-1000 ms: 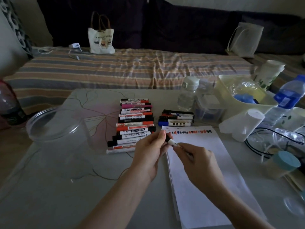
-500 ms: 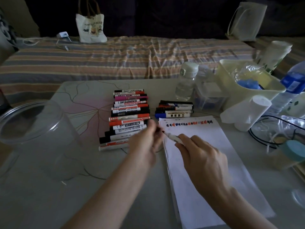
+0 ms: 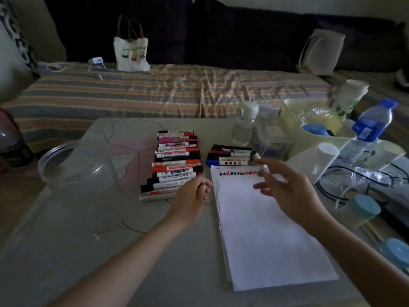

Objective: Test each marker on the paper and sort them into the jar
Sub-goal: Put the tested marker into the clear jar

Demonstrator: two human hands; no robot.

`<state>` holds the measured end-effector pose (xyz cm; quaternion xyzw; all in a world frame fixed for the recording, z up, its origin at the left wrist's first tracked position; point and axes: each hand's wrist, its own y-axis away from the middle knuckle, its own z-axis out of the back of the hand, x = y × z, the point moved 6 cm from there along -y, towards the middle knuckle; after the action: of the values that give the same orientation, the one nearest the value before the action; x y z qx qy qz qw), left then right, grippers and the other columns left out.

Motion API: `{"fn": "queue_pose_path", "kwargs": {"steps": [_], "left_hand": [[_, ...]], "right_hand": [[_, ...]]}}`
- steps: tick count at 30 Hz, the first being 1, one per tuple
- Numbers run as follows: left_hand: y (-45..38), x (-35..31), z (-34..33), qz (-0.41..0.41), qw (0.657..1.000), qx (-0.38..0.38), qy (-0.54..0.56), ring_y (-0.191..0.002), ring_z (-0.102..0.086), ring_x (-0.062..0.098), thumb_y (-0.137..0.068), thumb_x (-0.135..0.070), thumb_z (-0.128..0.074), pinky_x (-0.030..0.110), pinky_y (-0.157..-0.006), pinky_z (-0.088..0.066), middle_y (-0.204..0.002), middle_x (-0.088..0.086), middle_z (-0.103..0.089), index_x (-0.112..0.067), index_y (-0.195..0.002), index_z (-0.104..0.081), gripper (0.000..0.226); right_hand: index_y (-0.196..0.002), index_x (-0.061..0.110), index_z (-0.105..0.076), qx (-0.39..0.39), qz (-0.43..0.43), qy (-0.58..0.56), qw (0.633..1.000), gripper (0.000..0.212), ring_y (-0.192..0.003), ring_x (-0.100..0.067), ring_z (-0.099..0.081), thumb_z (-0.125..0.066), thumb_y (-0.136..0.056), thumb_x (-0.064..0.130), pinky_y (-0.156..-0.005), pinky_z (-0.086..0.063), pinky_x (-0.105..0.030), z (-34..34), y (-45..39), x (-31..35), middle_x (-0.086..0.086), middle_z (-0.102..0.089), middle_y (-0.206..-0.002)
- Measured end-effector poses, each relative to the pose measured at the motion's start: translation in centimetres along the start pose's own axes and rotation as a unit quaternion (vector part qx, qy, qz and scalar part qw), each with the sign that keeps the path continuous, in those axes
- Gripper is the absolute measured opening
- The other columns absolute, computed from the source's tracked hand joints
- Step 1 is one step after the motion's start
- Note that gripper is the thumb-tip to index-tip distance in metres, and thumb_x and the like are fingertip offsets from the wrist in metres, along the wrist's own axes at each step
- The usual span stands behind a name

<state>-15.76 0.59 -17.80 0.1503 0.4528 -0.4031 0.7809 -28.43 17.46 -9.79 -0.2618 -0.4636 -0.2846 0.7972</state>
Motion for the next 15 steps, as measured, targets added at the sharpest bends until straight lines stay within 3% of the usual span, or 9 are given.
{"fn": "queue_pose_path", "kwargs": {"steps": [2, 3, 5, 7, 8, 10, 12, 15], "left_hand": [[-0.3, 0.8, -0.9, -0.054, 0.997, -0.008, -0.060, -0.084, -0.058, 0.007, -0.102, -0.012, -0.037, 0.028, -0.079, -0.051, -0.094, -0.002, -0.062, -0.015, -0.105, -0.061, 0.025], [-0.5, 1.1, -1.4, -0.072, 0.994, -0.009, -0.079, -0.085, -0.056, 0.003, -0.103, -0.013, -0.037, 0.023, -0.080, -0.049, -0.096, -0.004, -0.061, -0.014, -0.107, -0.062, 0.025], [-1.0, 1.6, -2.4, -0.104, 0.989, -0.009, -0.109, -0.092, -0.055, -0.001, -0.103, -0.015, -0.038, 0.014, -0.084, -0.044, -0.102, -0.006, -0.062, -0.015, -0.111, -0.062, 0.025], [-1.5, 1.9, -3.0, -0.135, 0.982, -0.002, -0.132, -0.102, -0.056, 0.002, -0.103, -0.018, -0.039, 0.009, -0.089, -0.040, -0.109, -0.005, -0.063, -0.017, -0.114, -0.062, 0.026], [-1.7, 1.9, -3.2, -0.153, 0.978, 0.001, -0.146, -0.106, -0.057, 0.004, -0.103, -0.020, -0.039, 0.009, -0.093, -0.039, -0.113, -0.005, -0.063, -0.017, -0.115, -0.062, 0.027], [-1.8, 2.1, -3.4, -0.188, 0.966, -0.004, -0.177, -0.110, -0.057, 0.006, -0.101, -0.023, -0.040, 0.012, -0.097, -0.040, -0.116, -0.003, -0.064, -0.017, -0.118, -0.061, 0.028], [-1.7, 2.1, -3.5, -0.211, 0.956, -0.019, -0.204, -0.109, -0.060, 0.010, -0.095, -0.019, -0.050, 0.016, -0.096, -0.042, -0.117, -0.001, -0.065, -0.016, -0.118, -0.062, 0.026], [-1.8, 2.7, -4.0, -0.203, 0.951, -0.029, -0.231, -0.107, -0.064, 0.021, -0.081, -0.008, -0.072, 0.024, -0.093, -0.045, -0.118, 0.005, -0.066, -0.013, -0.115, -0.067, 0.035]], "right_hand": [[-0.118, 0.032, -0.064, -0.019, -0.040, -0.186, 0.981, 0.038, -0.097, -0.018, -0.071, -0.045, -0.101, 0.005, -0.085, -0.058, -0.040, 0.3, -0.7, -0.3, -0.006, -0.070, -0.109], [-0.124, 0.028, -0.062, -0.015, -0.070, -0.294, 0.953, 0.040, -0.102, -0.022, -0.070, -0.039, -0.102, 0.003, -0.087, -0.057, -0.043, 0.2, -1.1, -0.7, -0.009, -0.071, -0.111], [-0.130, 0.023, -0.058, -0.005, -0.120, -0.448, 0.886, 0.048, -0.105, -0.025, -0.069, -0.031, -0.100, -0.003, -0.083, -0.059, -0.041, -0.4, -1.8, -1.5, -0.013, -0.071, -0.113], [-0.128, 0.018, -0.060, -0.006, -0.138, -0.491, 0.860, 0.045, -0.100, -0.020, -0.071, -0.038, -0.096, -0.006, -0.074, -0.059, -0.032, -1.2, -2.5, -2.4, -0.012, -0.072, -0.110], [-0.124, 0.017, -0.062, -0.005, -0.140, -0.478, 0.867, 0.038, -0.095, -0.017, -0.071, -0.049, -0.094, -0.002, -0.069, -0.058, -0.027, -1.7, -2.7, -2.9, -0.010, -0.072, -0.105], [-0.114, 0.018, -0.067, -0.015, -0.139, -0.373, 0.917, 0.033, -0.080, -0.009, -0.066, -0.069, -0.081, 0.015, -0.061, -0.052, -0.022, -2.5, -3.1, -4.0, 0.000, -0.070, -0.088], [-0.103, 0.018, -0.070, -0.047, -0.125, -0.208, 0.969, 0.026, -0.060, -0.006, -0.056, -0.071, -0.080, 0.030, -0.053, -0.045, -0.019, -3.0, -3.7, -5.2, 0.008, -0.062, -0.065], [-0.092, 0.020, -0.067, -0.059, -0.081, -0.061, 0.993, 0.010, -0.048, -0.007, -0.050, -0.065, -0.090, 0.029, -0.046, -0.041, -0.020, -4.4, -5.3, -6.0, 0.005, -0.059, -0.055]]}}
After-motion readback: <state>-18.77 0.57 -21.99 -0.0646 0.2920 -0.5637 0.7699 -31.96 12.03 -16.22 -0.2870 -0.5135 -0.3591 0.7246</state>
